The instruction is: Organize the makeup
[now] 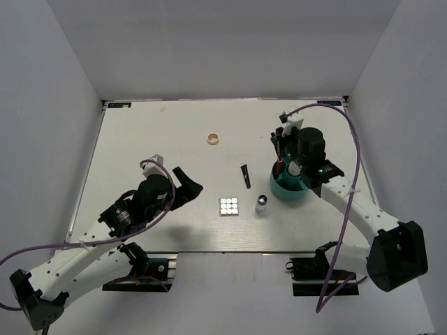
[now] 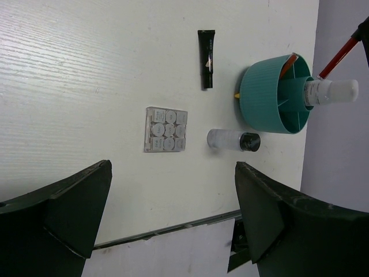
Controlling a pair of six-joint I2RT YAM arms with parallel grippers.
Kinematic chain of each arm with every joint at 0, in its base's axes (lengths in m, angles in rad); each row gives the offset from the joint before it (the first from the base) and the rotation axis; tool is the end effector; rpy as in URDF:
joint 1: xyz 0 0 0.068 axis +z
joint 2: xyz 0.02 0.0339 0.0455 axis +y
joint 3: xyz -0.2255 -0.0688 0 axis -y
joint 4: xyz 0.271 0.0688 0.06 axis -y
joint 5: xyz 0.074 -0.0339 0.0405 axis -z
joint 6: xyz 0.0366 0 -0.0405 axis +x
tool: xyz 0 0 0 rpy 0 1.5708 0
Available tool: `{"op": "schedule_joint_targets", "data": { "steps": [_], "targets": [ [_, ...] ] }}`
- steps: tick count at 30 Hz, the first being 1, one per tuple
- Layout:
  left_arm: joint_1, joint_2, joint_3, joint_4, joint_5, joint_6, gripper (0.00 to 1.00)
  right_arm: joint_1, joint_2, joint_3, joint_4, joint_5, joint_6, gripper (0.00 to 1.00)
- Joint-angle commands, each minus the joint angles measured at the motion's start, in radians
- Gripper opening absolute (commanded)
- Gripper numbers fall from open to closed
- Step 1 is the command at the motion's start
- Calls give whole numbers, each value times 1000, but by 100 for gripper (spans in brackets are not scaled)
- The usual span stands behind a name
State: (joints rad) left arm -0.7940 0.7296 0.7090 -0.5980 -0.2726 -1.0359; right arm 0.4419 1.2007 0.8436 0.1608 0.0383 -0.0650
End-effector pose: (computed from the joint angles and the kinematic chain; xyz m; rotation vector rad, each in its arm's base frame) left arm 0.1564 -0.1451 0.2549 -0.4307 2.2206 -0.7334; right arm 0.2915 0.1363 0.2637 -0.4176 1.7232 0.2392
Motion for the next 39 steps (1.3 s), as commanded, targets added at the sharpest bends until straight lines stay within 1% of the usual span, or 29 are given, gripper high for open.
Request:
{"op": "schedule_joint_targets", "data": {
  "steps": [1, 11, 15, 21, 28, 39],
  "targets": [
    [-2, -13, -13, 20, 6, 8, 97, 8, -18, -29, 115, 80, -13, 0],
    [-2, -30, -34, 33, 10, 8, 97, 34, -10, -57, 144, 118, 25, 0],
    [-2, -35, -48, 43, 15, 7, 97, 63, -4, -70, 149, 132, 8, 0],
    [-2, -55, -66, 46, 12, 8, 98, 104, 3, -89, 158, 204, -30, 0],
    [-2, -70, -94, 64, 16, 7, 98, 113, 11, -100, 167, 278, -73, 0],
    [-2, -84, -112, 76, 23, 11, 98, 133, 29, -135, 190, 287, -99, 0]
  ]
}}
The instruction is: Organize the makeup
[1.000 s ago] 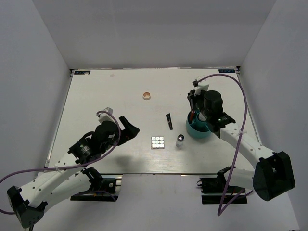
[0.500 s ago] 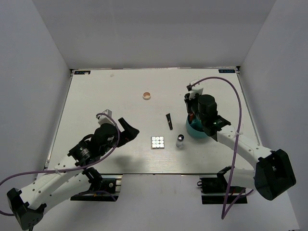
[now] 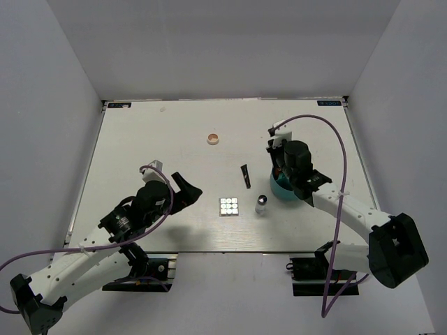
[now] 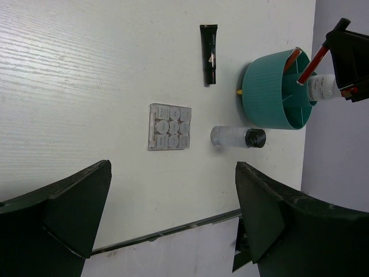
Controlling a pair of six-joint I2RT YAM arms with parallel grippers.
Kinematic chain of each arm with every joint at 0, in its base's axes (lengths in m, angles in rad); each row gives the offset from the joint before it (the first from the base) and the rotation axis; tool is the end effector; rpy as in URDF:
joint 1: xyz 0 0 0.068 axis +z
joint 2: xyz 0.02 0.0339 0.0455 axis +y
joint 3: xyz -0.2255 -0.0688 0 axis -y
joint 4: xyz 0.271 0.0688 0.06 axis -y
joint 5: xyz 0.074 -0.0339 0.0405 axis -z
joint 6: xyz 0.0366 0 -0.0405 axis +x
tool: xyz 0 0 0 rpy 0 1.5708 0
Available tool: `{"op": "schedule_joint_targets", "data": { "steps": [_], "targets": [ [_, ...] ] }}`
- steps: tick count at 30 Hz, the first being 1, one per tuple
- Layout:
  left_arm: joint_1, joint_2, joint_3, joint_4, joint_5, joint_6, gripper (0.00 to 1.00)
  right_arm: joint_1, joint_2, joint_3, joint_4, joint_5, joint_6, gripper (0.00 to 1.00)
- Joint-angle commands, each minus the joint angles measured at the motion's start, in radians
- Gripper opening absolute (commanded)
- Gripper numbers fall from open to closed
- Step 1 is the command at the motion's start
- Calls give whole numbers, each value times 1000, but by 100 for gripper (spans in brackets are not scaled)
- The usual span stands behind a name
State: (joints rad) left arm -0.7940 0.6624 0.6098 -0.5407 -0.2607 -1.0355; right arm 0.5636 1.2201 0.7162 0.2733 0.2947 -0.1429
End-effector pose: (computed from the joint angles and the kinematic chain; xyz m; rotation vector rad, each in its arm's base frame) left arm 0.1516 -0.1408 0.2367 -0.4250 2.2057 -0.7651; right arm 0.2719 0.1593 0.2220 -0.4192 1.7417 0.0361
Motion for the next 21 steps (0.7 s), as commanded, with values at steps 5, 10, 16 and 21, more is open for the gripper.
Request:
{"op": "schedule_joint_targets", "data": {
  "steps": [5, 10, 16, 21],
  "targets": [
    [-2, -17, -15, 16, 9, 11, 98, 25, 30, -14, 104, 29, -30, 0],
    [-2, -21, -12, 10, 9, 9, 98, 28, 35, -34, 138, 29, -29, 0],
    [-2, -24, -10, 4, 8, 6, 98, 25, 30, -60, 145, 40, -1, 0],
    [-2, -21, -4, 1, 8, 8, 98, 24, 19, -81, 150, 49, 19, 0]
  ]
}}
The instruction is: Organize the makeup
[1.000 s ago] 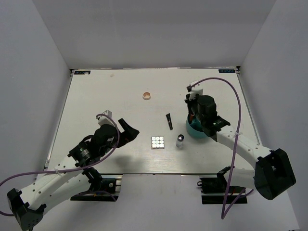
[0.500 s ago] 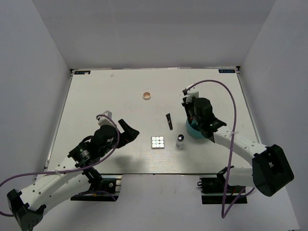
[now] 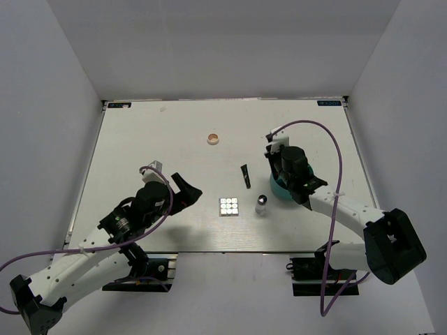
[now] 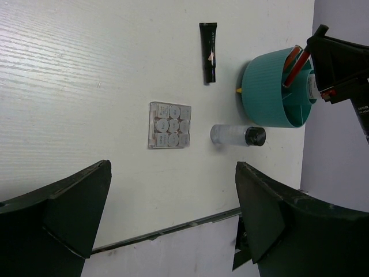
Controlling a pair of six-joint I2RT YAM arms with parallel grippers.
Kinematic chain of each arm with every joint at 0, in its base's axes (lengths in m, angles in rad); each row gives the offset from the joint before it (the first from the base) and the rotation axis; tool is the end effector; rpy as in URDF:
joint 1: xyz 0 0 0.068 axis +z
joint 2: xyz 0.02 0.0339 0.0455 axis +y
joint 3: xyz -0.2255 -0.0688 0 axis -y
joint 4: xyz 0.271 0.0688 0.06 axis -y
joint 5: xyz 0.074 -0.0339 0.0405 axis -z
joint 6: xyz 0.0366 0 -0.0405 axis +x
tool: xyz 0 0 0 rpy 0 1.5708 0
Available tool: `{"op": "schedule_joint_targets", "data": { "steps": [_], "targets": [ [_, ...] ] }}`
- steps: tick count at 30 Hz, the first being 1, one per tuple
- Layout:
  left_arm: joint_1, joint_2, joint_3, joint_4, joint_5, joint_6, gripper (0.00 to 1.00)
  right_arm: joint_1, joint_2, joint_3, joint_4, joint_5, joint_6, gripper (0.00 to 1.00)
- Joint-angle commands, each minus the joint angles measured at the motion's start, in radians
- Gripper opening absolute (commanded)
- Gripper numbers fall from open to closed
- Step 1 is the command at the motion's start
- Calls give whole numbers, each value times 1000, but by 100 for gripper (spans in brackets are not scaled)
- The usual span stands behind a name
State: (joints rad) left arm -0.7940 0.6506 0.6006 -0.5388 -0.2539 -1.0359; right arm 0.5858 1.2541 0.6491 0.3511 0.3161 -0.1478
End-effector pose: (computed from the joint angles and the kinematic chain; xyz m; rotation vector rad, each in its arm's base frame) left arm 0.1504 -0.1399 0.2357 -0.4221 2.2056 -0.7750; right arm 0.2664 0.1631 0.1957 -0.4379 1.7582 0.0225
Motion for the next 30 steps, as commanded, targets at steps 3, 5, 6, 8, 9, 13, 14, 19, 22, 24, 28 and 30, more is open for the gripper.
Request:
{"op": "schedule_joint_targets", "data": {
  "steps": [3, 5, 6, 8, 9, 13, 14, 19, 22, 24, 28, 30],
  "targets": [
    [-2, -8, 5, -4, 4, 7, 98, 2, -15, -23, 75, 38, 36, 0],
    [-2, -11, 4, -7, 4, 5, 98, 3, -16, -28, 86, 44, 39, 0],
    [-2, -12, 4, -7, 2, 5, 98, 3, -15, -34, 89, 47, 39, 0],
    [-2, -14, 4, -9, 1, 4, 98, 3, -13, -42, 100, 51, 39, 0],
    [-2, -14, 2, -10, 1, 5, 98, 2, -12, -46, 109, 51, 39, 0],
    [-2, -17, 5, -16, -2, 4, 98, 5, -12, -54, 111, 51, 40, 0],
    [-2, -17, 5, -16, -2, 5, 98, 0, -12, -55, 112, 49, 40, 0],
    [-2, -17, 5, -13, -2, 4, 98, 2, -19, -60, 103, 41, 40, 5],
    [-2, -17, 5, -15, -1, 5, 98, 3, -22, -62, 95, 38, 40, 17],
    [-2, -17, 5, -15, -1, 4, 98, 2, -27, -62, 89, 32, 37, 23],
    [-2, -12, 8, -15, -1, 5, 98, 2, -36, -58, 78, 28, 28, 33],
    [-2, -8, 13, -16, -1, 7, 98, 2, -42, -58, 75, 26, 27, 34]
  ]
}}
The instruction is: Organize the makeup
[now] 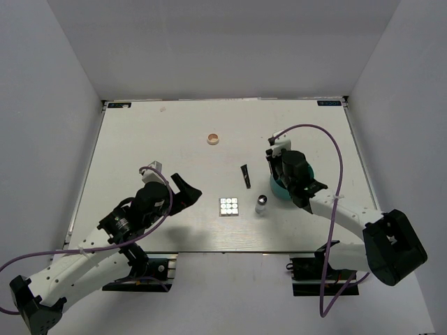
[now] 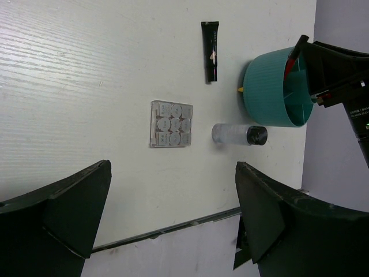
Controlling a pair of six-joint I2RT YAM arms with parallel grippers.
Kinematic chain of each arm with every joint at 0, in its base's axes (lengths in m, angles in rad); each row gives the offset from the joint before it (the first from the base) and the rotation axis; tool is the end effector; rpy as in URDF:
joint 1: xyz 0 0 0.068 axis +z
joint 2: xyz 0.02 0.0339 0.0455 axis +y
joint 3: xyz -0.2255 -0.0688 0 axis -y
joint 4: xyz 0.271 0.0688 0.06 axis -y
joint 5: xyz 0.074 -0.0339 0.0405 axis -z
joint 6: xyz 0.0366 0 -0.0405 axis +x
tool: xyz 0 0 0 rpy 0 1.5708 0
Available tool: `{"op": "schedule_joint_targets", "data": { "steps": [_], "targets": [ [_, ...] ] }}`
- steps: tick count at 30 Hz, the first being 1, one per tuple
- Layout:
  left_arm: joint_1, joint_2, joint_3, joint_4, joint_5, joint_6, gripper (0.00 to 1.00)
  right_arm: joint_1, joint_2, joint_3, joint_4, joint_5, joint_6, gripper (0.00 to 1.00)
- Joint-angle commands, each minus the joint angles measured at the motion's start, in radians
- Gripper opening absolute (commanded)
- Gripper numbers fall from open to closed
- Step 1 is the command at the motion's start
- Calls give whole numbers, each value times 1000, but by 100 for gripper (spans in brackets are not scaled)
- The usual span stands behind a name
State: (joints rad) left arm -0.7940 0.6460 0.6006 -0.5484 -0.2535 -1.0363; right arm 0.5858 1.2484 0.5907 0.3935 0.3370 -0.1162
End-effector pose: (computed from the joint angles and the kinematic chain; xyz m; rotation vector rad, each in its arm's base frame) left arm 0.1496 -0.1391 0.2357 -0.4222 2.2101 -0.7713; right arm 0.2604 0.1582 0.1809 -0.3998 1.7754 0.0228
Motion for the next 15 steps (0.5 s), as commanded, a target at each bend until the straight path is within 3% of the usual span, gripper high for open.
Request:
{"op": "schedule_joint_targets", "data": {
  "steps": [1, 11, 15],
  "targets": [
    [-2, -3, 14, -7, -1, 5, 98, 2, -37, 0, 30, 7, -7, 35],
    [-2, -12, 25, -21, 3, 7, 98, 8, -79, 89, -36, -55, -23, 38],
    [-2, 1, 27, 4, 26, 15, 98, 3, -80, 228, -157, -326, -94, 43]
  ]
}}
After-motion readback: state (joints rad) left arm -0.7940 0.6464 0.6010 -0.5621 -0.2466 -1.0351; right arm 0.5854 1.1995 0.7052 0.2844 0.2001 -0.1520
